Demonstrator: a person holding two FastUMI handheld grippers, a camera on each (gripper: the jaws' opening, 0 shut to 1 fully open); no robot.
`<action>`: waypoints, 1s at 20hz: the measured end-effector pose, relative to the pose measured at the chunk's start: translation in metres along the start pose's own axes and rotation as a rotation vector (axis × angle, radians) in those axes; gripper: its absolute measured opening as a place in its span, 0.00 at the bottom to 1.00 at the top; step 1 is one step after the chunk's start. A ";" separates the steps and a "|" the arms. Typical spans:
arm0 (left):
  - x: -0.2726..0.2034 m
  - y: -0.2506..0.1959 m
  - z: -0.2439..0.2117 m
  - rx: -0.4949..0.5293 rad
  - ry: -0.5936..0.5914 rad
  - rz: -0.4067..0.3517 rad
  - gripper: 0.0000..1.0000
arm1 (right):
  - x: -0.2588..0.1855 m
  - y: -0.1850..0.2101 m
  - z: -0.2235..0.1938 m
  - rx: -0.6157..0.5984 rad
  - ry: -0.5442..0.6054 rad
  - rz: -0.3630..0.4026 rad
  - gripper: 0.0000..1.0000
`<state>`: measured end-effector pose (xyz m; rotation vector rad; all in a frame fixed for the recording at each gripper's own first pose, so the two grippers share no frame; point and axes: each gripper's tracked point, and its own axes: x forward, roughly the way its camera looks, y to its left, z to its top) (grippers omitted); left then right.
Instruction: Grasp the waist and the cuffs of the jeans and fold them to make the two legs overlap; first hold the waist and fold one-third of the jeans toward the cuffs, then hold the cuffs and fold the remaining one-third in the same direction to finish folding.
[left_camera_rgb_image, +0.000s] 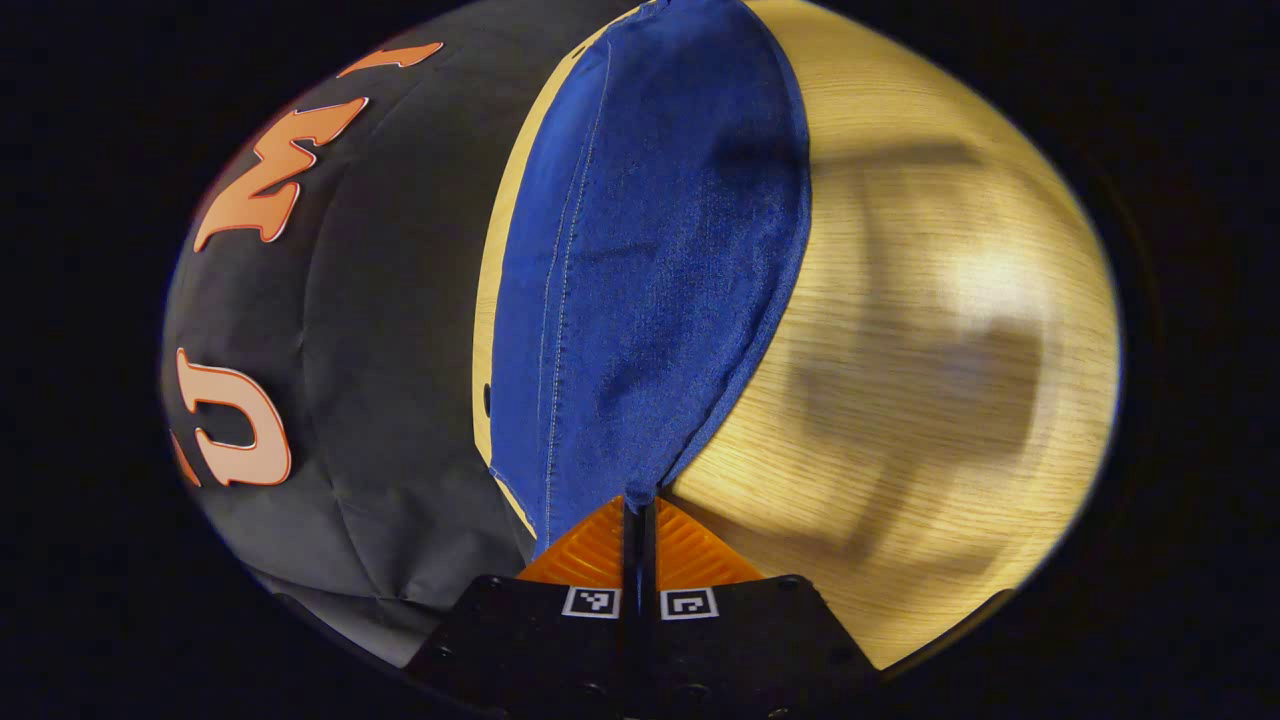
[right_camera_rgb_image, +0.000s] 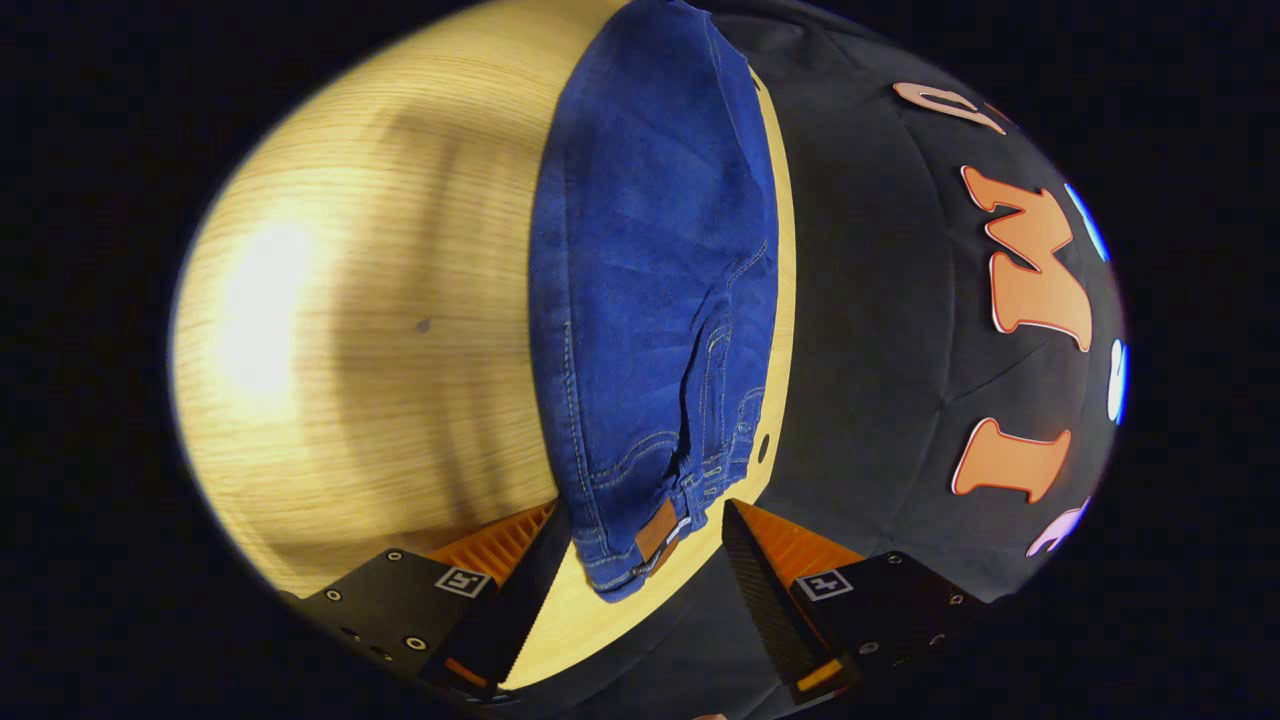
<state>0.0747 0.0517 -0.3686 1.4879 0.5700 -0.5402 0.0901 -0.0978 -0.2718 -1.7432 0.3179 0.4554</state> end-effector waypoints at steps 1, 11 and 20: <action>0.000 0.000 0.000 0.001 0.000 -0.004 0.00 | 0.004 -0.004 0.007 -0.004 -0.017 -0.011 0.94; 0.004 -0.004 0.001 0.016 -0.011 -0.029 0.00 | 0.024 0.017 0.008 0.027 0.011 0.062 0.10; 0.000 0.008 -0.003 -0.090 -0.025 -0.214 0.01 | 0.015 0.015 0.006 0.179 0.046 0.295 0.05</action>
